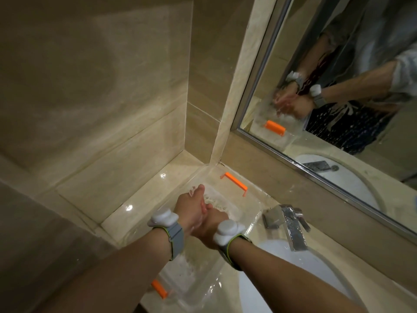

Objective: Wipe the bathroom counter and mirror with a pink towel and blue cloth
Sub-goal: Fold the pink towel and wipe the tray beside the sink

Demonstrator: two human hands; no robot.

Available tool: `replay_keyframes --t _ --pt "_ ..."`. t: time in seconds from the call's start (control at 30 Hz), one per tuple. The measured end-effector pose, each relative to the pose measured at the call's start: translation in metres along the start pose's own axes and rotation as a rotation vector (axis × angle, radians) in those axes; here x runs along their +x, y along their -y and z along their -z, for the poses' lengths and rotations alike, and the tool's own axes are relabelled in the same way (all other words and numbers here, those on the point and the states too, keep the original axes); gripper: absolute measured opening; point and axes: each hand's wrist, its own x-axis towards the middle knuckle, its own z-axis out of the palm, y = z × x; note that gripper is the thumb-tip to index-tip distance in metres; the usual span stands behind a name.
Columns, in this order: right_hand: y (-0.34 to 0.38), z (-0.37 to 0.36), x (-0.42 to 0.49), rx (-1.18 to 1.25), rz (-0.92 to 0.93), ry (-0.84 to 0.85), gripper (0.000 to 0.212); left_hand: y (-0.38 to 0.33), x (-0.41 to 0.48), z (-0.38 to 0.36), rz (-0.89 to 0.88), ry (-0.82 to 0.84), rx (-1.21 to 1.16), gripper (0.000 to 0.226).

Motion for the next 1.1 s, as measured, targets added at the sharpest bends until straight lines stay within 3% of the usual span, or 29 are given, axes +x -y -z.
replay_keyframes --t 0.07,0.23,0.37,0.57,0.7,0.9,1.0,1.1 --pt "0.008 0.001 -0.003 -0.117 -0.013 -0.031 0.047 0.0 0.002 -0.001 0.0 -0.044 0.016 0.064" --pt "0.015 0.003 0.0 -0.137 -0.137 -0.107 0.03 -0.004 0.005 0.001 0.038 -0.093 0.043 0.056" --pt "0.016 0.007 -0.002 -0.135 -0.129 0.008 0.05 -0.006 0.006 0.004 0.101 0.015 0.055 0.059" --pt "-0.001 0.021 -0.012 0.559 -0.226 0.102 0.071 -0.02 0.0 0.008 -0.028 0.1 0.306 0.055" --pt "-0.016 0.045 -0.03 0.872 -0.139 0.119 0.068 -0.031 -0.006 0.013 -0.112 0.098 0.404 0.055" --pt "-0.025 0.064 -0.052 1.043 -0.092 -0.067 0.047 -0.049 -0.021 0.015 -0.163 0.163 0.592 0.071" --pt "-0.031 0.071 -0.058 1.092 -0.099 -0.179 0.032 -0.06 -0.031 0.011 -0.247 0.101 0.694 0.074" --pt "-0.039 0.075 -0.064 1.027 -0.088 -0.253 0.035 -0.07 -0.04 0.006 -0.356 0.04 0.77 0.067"
